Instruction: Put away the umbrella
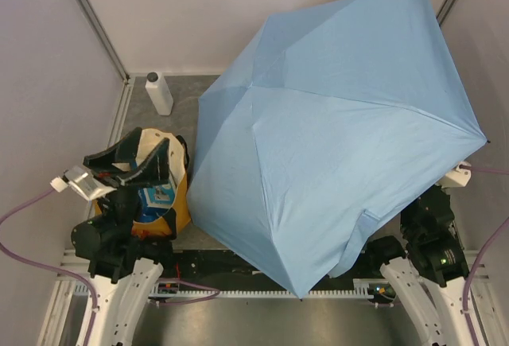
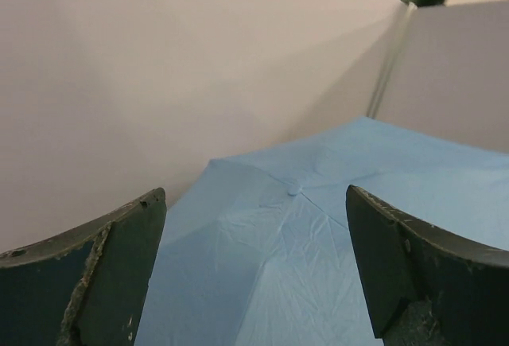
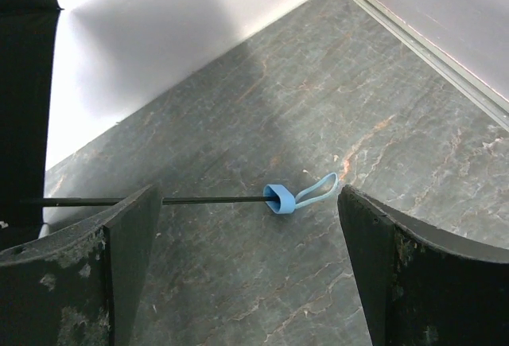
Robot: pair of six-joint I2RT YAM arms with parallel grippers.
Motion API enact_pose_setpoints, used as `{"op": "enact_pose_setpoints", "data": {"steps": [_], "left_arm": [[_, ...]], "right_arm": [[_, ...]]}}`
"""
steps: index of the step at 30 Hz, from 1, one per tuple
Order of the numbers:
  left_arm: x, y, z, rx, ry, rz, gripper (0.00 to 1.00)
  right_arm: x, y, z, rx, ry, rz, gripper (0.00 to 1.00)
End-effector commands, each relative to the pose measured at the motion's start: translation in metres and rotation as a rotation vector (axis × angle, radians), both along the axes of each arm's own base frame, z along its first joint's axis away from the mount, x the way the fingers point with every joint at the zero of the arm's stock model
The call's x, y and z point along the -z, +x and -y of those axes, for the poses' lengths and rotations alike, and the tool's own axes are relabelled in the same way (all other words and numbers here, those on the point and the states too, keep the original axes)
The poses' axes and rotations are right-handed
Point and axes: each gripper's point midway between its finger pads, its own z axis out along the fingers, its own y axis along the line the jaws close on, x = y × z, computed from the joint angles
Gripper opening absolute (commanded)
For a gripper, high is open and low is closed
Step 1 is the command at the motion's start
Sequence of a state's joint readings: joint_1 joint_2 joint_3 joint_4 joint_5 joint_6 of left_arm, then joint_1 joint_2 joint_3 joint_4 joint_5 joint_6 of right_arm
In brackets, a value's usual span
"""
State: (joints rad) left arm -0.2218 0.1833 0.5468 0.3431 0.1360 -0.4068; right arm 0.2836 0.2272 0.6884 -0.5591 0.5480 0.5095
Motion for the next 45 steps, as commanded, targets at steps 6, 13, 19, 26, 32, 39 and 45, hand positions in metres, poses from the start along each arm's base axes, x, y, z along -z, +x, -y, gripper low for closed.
{"op": "enact_pose_setpoints", "data": {"steps": [6,13,19,26,32,39,45], "left_arm": [[0.005,0.028,-0.046,-0.166,-0.306,-0.402,0.99],[-0.029,0.002,0.016,0.125,-0.017,-0.275,0.97],[-0.033,-0.005,0.038,0.227,0.106,-0.315,0.94],[-0.030,-0.011,0.061,0.359,0.186,-0.297,0.93],[-0.031,-0.018,0.071,0.423,0.244,-0.243,0.89],[-0.035,-0.025,0.076,0.437,0.321,-0.170,0.89],[-0.035,-0.023,0.076,0.420,0.350,-0.133,0.89]], "right_arm": [[-0.002,0.007,0.004,0.041,-0.015,-0.078,0.98],[0.026,0.063,-0.054,-0.243,-0.104,-0.121,0.98],[0.036,0.104,-0.120,-0.640,-0.311,-0.090,0.98],[0.059,0.130,-0.161,-0.916,-0.372,-0.037,0.96],[0.072,0.166,-0.162,-0.952,-0.588,-0.004,0.93],[0.104,0.229,-0.165,-0.966,-0.680,-0.121,0.90],[0.124,0.265,-0.169,-0.991,-0.714,-0.175,0.92]]}}
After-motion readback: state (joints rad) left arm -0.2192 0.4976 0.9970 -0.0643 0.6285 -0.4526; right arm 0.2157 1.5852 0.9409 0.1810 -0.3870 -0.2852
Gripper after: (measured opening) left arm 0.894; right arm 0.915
